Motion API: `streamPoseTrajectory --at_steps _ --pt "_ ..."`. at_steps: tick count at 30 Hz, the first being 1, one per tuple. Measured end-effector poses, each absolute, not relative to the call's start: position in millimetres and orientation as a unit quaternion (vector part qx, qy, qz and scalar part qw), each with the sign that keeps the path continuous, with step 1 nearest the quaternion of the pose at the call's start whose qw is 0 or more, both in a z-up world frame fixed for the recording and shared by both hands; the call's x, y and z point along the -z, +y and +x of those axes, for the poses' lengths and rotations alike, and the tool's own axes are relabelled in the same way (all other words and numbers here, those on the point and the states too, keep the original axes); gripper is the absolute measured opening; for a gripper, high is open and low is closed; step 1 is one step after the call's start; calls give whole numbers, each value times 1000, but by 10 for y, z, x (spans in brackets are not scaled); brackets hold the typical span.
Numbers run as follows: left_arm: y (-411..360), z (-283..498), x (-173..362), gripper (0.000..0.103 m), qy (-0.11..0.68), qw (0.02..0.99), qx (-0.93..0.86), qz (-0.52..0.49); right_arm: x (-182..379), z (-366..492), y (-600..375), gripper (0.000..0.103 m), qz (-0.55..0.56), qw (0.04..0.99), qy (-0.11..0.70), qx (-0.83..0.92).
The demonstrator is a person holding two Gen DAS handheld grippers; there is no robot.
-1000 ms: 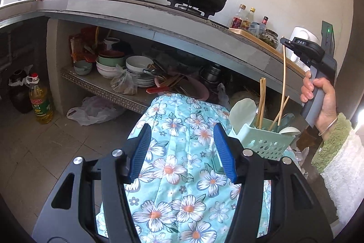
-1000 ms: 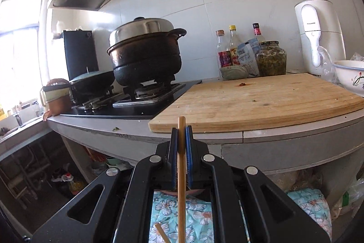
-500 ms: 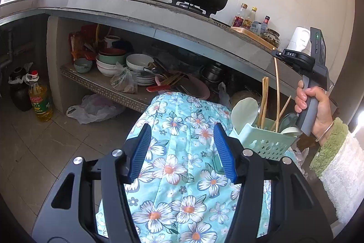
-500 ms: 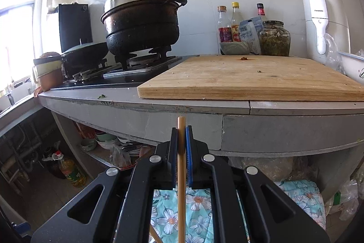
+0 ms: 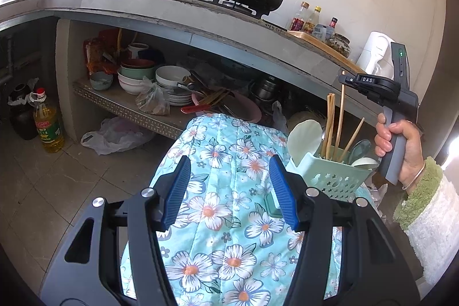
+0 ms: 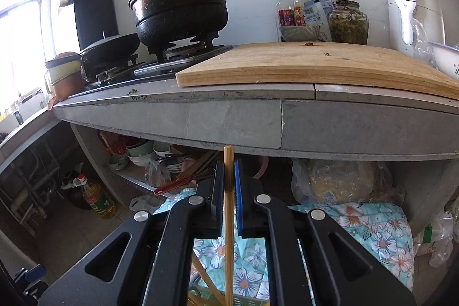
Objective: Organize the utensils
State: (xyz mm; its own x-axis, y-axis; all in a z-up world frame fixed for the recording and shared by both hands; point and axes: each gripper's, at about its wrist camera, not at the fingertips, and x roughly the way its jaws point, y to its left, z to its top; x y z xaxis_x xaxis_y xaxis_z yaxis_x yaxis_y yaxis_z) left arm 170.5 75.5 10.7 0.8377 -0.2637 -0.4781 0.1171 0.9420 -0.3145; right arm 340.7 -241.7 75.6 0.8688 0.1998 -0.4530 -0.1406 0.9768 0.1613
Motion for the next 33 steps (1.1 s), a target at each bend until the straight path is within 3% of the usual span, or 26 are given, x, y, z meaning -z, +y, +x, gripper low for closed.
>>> streamPoseTrajectory --at_steps 8,13,23,26,33 --pt "698 1657 -124 55 268 948 105 -134 -620 3249 -2456 8 56 954 278 -95" --pt "624 1611 -158 61 267 950 107 -123 -585 3077 -2499 20 57 954 279 -92" --pt "289 1454 -239 76 269 951 124 -88 -625 2447 -2803 25 111 956 256 -96" --pt "153 1386 -263 84 272 952 123 -72 -613 2093 -2861 33 110 958 248 -88" --pt "-211 1215 -253 95 296 948 107 -39 -376 1240 -2916 65 92 956 274 -55"
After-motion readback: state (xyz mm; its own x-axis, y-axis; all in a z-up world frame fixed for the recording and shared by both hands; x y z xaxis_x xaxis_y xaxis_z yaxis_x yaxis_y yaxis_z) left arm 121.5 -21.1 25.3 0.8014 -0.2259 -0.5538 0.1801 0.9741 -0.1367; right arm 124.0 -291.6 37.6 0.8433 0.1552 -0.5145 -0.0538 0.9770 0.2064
